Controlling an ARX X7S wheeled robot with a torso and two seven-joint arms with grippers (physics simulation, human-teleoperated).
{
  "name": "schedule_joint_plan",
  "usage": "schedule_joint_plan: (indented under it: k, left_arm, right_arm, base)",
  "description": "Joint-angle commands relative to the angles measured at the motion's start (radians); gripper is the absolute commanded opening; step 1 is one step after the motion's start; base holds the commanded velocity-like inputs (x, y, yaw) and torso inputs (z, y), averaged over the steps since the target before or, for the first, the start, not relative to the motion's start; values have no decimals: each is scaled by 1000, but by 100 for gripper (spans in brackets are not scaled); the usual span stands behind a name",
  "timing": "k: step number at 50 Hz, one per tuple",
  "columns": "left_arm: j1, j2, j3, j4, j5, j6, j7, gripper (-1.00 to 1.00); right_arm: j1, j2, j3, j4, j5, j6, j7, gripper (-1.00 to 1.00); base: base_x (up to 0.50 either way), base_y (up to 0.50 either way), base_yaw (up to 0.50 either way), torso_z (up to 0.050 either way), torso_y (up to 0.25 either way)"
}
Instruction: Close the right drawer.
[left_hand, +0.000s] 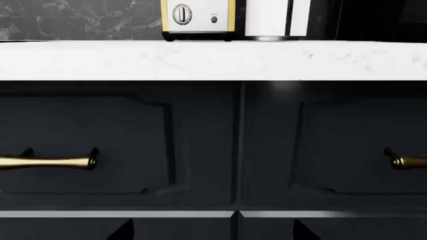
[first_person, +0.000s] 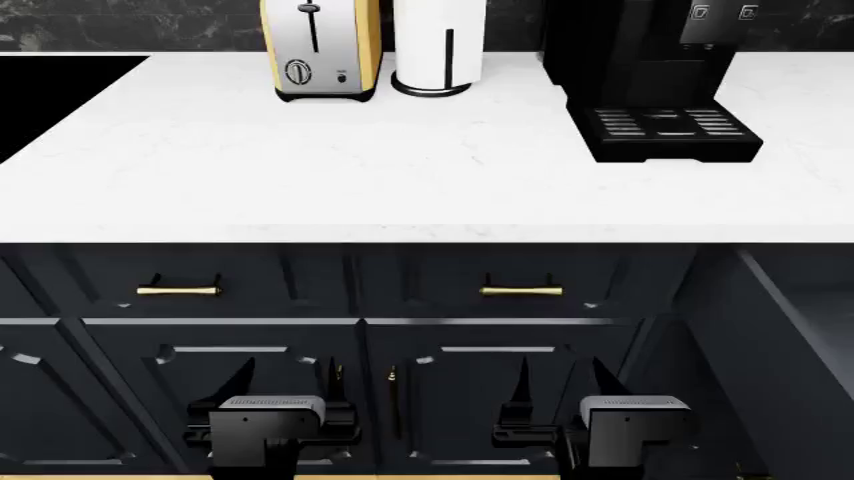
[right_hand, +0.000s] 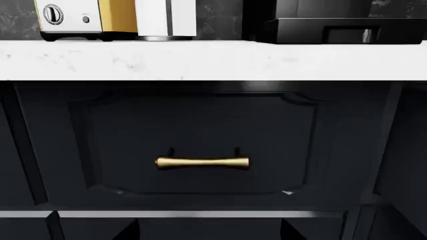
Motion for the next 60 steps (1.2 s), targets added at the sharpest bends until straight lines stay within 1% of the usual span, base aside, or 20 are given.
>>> schedule_joint_plan:
  k: [1,19,24,32,34,35,37,39,40,43,44,45,46,48,49,52,54,56,57,60]
  left_arm:
    - [-11,-14,18,-13,-16,-7,-22,100]
    - [24,-67,36,68,-65,-54,-93,100]
    - [45,-83,43,157,-53,-113,-115,100]
    - [66,-129,32,502,-101,-423,-129,100]
    - [30,-137,6,638,-138,-601,-143,100]
    - [22,-142,8,668,-140,-632,-146,100]
    - [-23,-142,-16,756,-178,-761,-154,100]
    - [-114,-141,-46,880,-232,-983,-171,100]
    - [-137,-144,-49,909,-241,-1019,-172,100]
    - [-316,-148,-50,1035,-258,-1294,-219,100]
    - [-391,-148,-67,1046,-299,-1410,-254,100]
    - [-444,-156,-107,1047,-397,-1451,-315,100]
    - [-492,-213,-89,1047,-517,-1493,-407,100]
    - [-588,-201,-237,1011,-817,-1570,-568,100]
    - [-611,-212,-273,993,-952,-1570,-649,100]
    - [-649,-244,-342,950,-1173,-1566,-783,100]
    - [-678,-260,-434,901,-1428,-1550,-952,100]
    - [-705,-303,-445,870,-1585,-1519,-1072,100]
    - [-710,-312,-446,862,-1606,-1507,-1097,100]
    - [-705,-312,-439,864,-1546,-1501,-1050,100]
  right_arm:
    - [5,16,-23,22,15,-13,14,100]
    - [22,60,-94,-28,34,37,66,100]
    - [11,64,-109,-138,30,128,89,100]
    - [31,68,-120,-442,50,424,126,100]
    - [65,65,-118,-548,58,566,142,100]
    - [73,65,-118,-577,59,603,148,100]
    - [103,66,-112,-670,73,715,156,100]
    - [176,59,-91,-806,91,926,176,100]
    - [192,59,-85,-835,98,968,178,100]
    - [311,58,-54,-985,121,1198,187,100]
    - [379,60,-45,-1028,126,1289,190,100]
    - [454,68,-40,-1046,146,1373,204,100]
    - [515,106,-57,-1047,201,1436,255,100]
    - [635,145,25,-1047,476,1558,427,100]
    - [647,162,55,-1046,577,1570,497,100]
    - [706,235,138,-1007,982,1570,771,100]
    - [746,262,184,-980,1228,1568,955,100]
    - [778,291,182,-977,1361,1561,1057,100]
    - [781,300,175,-967,1385,1558,1091,100]
    - [774,320,167,-960,1380,1529,1086,100]
  base:
    - [0,0,0,0,0]
    - [0,0,0,0,0]
    - [0,0,0,0,0]
    - [0,0,0,0,0]
    - [0,0,0,0,0]
    - [0,0,0,0,0]
    - [0,0,0,0,0]
    - [0,0,0,0,0]
    - [0,0,0,0,0]
    - [0,0,0,0,0]
    - [0,0,0,0,0]
    - [0,0,0,0,0]
    - [0,0,0,0,0]
    - [0,0,0,0,0]
    - [0,0,0,0,0]
    - [0,0,0,0,0]
    - [0,0,0,0,0]
    - [0,0,0,39,0]
    - [0,0,0,50,0]
    - [0,0,0,50,0]
